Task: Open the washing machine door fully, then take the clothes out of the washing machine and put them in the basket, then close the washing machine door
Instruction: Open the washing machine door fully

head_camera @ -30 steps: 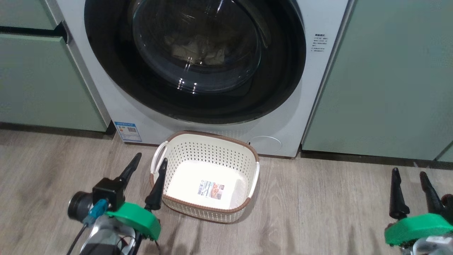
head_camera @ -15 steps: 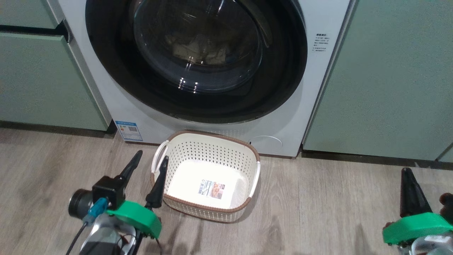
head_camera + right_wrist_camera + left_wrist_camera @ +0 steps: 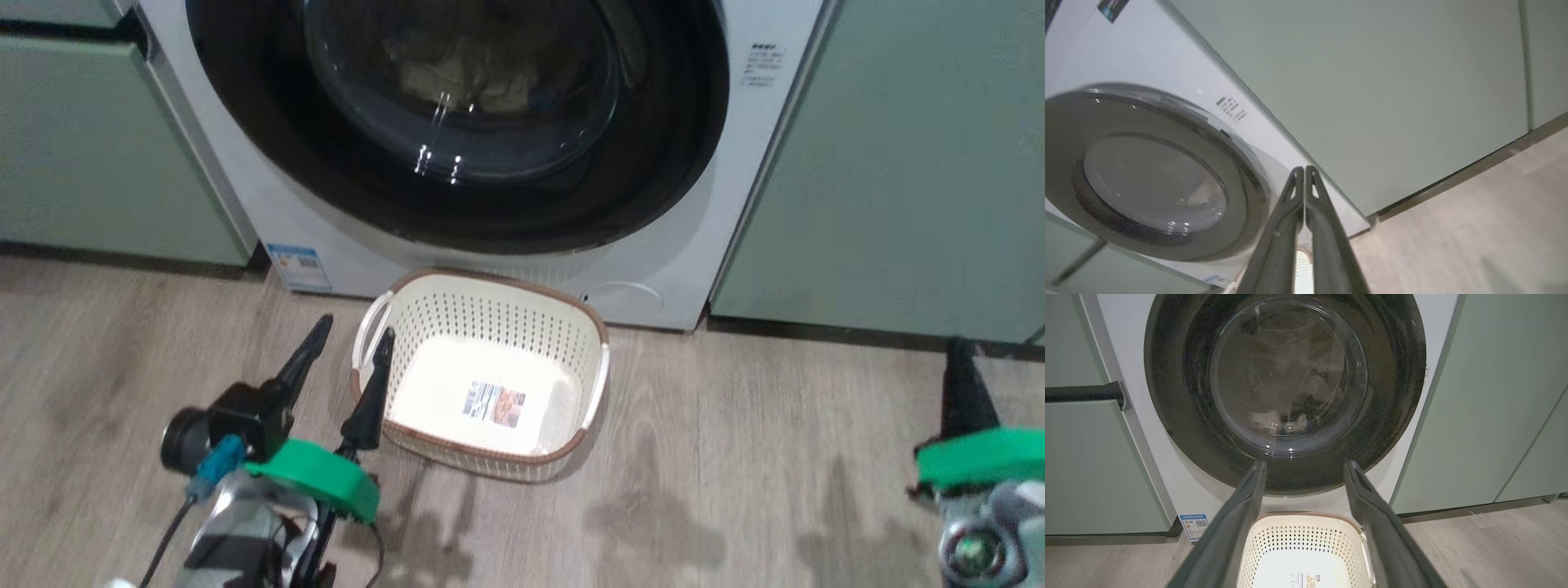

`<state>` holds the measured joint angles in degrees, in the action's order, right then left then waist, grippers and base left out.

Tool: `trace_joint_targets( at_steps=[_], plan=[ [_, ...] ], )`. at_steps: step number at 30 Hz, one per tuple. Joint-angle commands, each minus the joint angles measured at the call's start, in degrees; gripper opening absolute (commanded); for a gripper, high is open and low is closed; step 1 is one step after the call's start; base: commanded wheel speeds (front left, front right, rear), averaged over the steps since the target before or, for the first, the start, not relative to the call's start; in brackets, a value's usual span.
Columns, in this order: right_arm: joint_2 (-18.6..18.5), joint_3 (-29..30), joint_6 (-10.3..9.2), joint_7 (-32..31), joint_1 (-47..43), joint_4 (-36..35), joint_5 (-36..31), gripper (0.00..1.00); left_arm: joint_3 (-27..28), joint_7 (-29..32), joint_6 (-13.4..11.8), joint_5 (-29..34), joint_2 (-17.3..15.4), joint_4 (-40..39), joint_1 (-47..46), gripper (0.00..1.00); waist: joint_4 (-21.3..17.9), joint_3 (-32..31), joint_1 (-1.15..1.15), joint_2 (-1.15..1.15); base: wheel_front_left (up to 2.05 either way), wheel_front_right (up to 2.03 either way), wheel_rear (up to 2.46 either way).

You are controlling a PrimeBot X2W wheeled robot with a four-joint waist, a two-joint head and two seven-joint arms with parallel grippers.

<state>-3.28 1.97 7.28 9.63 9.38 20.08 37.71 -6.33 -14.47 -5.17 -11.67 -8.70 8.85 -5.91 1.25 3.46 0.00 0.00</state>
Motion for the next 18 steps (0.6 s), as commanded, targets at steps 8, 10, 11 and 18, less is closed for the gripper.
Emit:
trace_joint_targets(
  at_steps=[8, 10, 11, 18],
  plan=[
    [-0.5, 2.8, 0.21, -9.5, 12.1, 0.6, 26.4, 0.00, 2.4, -0.5, 1.3, 0.8, 0.5, -4.0, -6.0, 1.00, 2.5, 5.6, 0.00, 0.00, 0.00, 0.00, 0.00],
    [-0.4, 3.8, 0.21, -12.5, 15.0, 2.3, 31.8, 0.00, 2.6, -0.5, 1.8, 1.0, 0.8, -4.5, -6.6, 1.00, 3.0, 6.9, 0.00, 0.00, 0.00, 0.00, 0.00],
    [-0.3, 4.3, 0.21, -13.8, 16.6, 3.2, 34.1, 0.00, 2.6, -0.5, 2.0, 1.1, 0.9, -4.8, -7.0, 1.00, 3.3, 7.6, 0.00, 0.00, 0.00, 0.00, 0.00],
    [-0.1, 6.6, 0.21, -21.3, 26.9, 9.4, 45.0, 0.00, 2.9, -0.5, 3.6, 1.9, 2.0, -6.0, -9.3, 1.00, 4.9, 11.7, 0.00, 0.00, 0.00, 0.00, 0.00]
  ],
)
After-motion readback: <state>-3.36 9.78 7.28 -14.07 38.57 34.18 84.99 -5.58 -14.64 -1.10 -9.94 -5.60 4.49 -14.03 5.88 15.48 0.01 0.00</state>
